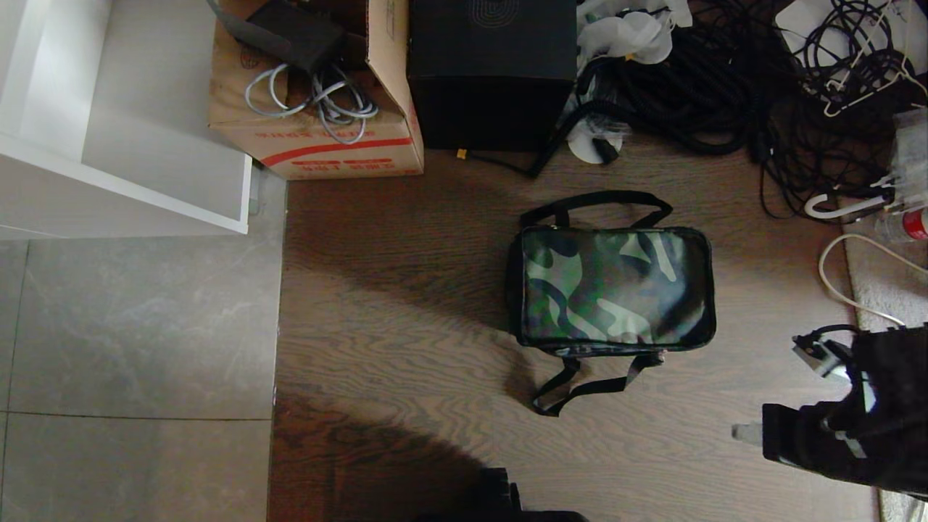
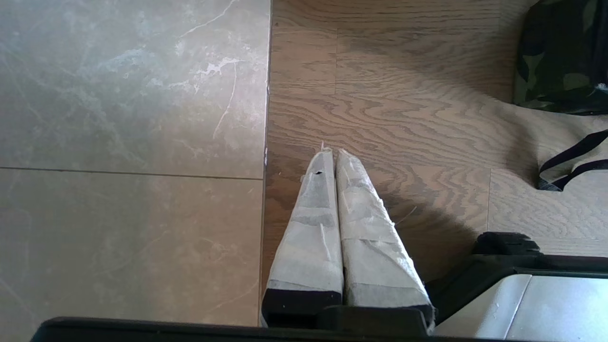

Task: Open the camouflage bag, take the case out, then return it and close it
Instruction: Open the top of the storage box

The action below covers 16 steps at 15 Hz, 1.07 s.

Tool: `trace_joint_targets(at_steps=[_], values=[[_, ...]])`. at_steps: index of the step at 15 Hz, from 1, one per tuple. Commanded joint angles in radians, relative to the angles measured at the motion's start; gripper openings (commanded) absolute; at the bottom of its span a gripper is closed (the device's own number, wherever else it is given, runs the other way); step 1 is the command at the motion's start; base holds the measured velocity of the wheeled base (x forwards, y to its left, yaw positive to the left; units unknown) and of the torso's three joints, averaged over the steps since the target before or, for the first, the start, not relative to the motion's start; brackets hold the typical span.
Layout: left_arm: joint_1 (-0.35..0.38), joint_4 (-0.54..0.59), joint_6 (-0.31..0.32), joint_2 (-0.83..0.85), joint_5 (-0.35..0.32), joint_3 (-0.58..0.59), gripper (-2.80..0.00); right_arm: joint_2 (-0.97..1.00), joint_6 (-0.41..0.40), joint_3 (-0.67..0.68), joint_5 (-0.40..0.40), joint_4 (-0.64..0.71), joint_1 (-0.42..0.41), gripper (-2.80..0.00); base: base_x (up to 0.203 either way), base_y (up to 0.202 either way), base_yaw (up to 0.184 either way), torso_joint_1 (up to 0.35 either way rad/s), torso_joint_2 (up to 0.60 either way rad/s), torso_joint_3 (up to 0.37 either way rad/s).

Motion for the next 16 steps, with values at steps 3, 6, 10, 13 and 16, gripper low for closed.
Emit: trace_joint_targets(at_steps=[3, 6, 10, 13, 16], values=[[0.0, 0.0, 0.0, 0.0, 0.0, 0.0, -2.8, 0.243, -0.012, 0.011, 0.005, -0.314, 0.043, -1.8, 0.0, 0.0, 0.0, 0.0, 0.0, 0.0], [0.0, 0.0, 0.0, 0.0, 0.0, 0.0, -2.8, 0.346, -0.104, 0.009, 0.0, -0.425, 0.062, 0.0, 0.0, 0.0, 0.0, 0.0, 0.0, 0.0], [0.0, -0.001, 0.0, 0.0, 0.0, 0.0, -2.8, 0.502, -0.216, -0.003, -0.003, -0.574, 0.034, 0.0, 0.0, 0.0, 0.0, 0.0, 0.0, 0.0], [0.0, 0.0, 0.0, 0.0, 0.0, 0.0, -2.8, 0.614, -0.207, -0.042, -0.007, -0.763, 0.015, 0.0, 0.0, 0.0, 0.0, 0.0, 0.0, 0.0], [0.0, 0.0, 0.0, 0.0, 0.0, 0.0, -2.8, 0.675, -0.18, -0.116, -0.007, -0.845, 0.01, 0.0, 0.0, 0.0, 0.0, 0.0, 0.0, 0.0]])
